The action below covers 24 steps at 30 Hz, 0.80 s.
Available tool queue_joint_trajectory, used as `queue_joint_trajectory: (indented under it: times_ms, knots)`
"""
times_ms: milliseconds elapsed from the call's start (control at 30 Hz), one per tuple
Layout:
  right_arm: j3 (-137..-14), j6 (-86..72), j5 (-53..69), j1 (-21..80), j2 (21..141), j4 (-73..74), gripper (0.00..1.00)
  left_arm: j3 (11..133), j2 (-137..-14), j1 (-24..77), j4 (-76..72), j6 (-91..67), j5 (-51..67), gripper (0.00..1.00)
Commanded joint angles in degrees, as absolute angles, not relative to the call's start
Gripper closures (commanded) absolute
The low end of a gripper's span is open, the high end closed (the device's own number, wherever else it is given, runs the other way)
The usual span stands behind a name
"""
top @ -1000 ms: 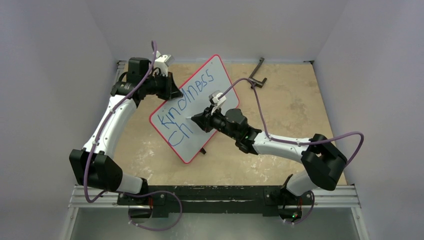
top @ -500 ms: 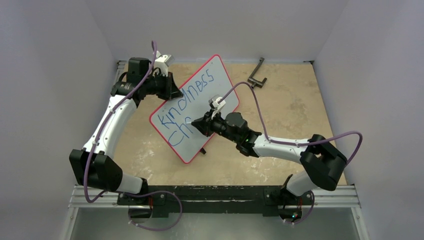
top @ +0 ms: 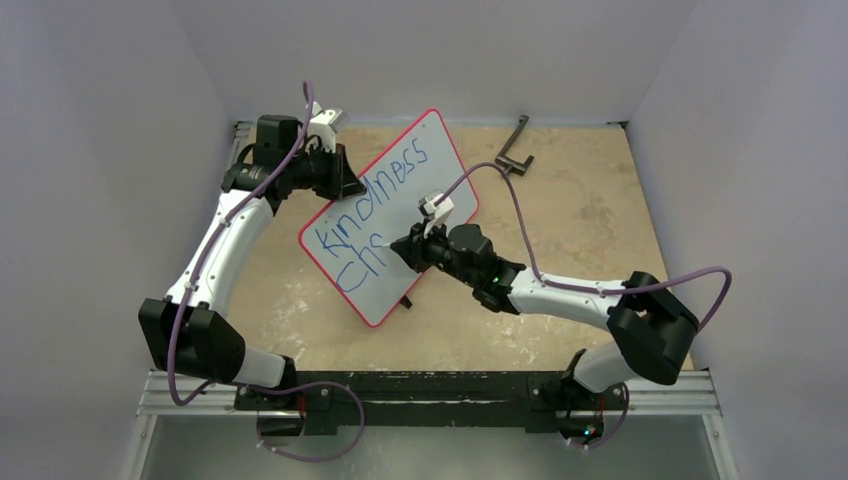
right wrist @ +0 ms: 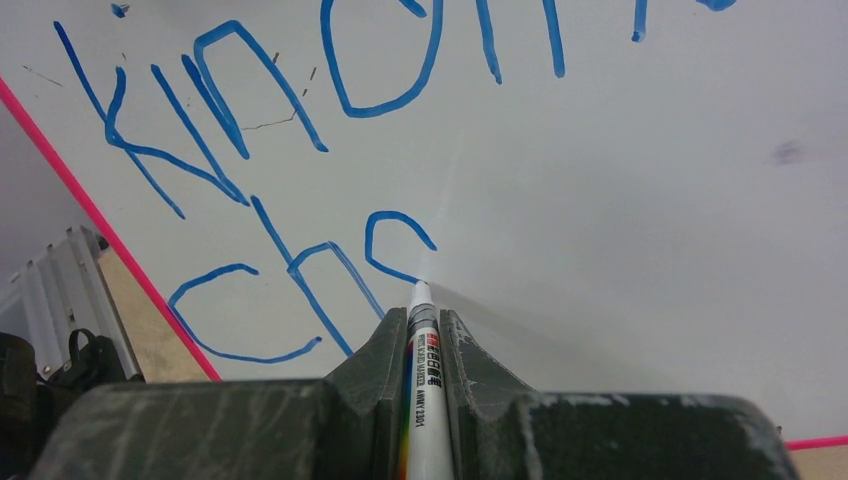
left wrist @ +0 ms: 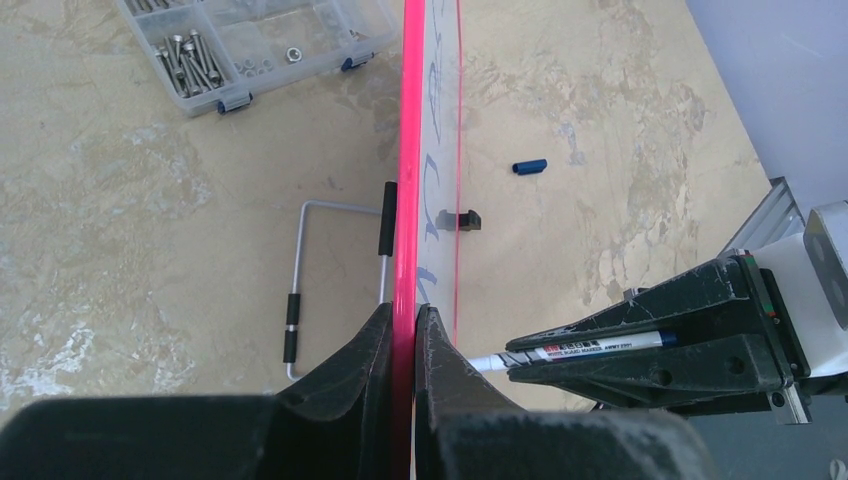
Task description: Write a sentence on the whiteboard
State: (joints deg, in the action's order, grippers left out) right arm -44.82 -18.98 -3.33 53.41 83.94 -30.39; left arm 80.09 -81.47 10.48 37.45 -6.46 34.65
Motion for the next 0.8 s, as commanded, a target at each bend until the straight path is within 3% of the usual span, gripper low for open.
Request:
queue_joint_trajectory:
  times_ms: [0,400,767]
  knots:
    - [-48.6,-15.7,-8.3,53.0,85.4,-26.7,1.00,79.8,-80.0,11.4,40.1,-5.4,34.0,1.00]
    - [-54.0,-14.5,-8.2,53.0,86.8,-25.3,1.00,79.8,-79.9,11.4,40.0,-5.4,34.1,1.00]
    - [-50.1,-15.6,-8.1,53.0,85.8,-26.0,1.00,79.9,-79.8,11.4,40.1,-5.3,34.0,1.00]
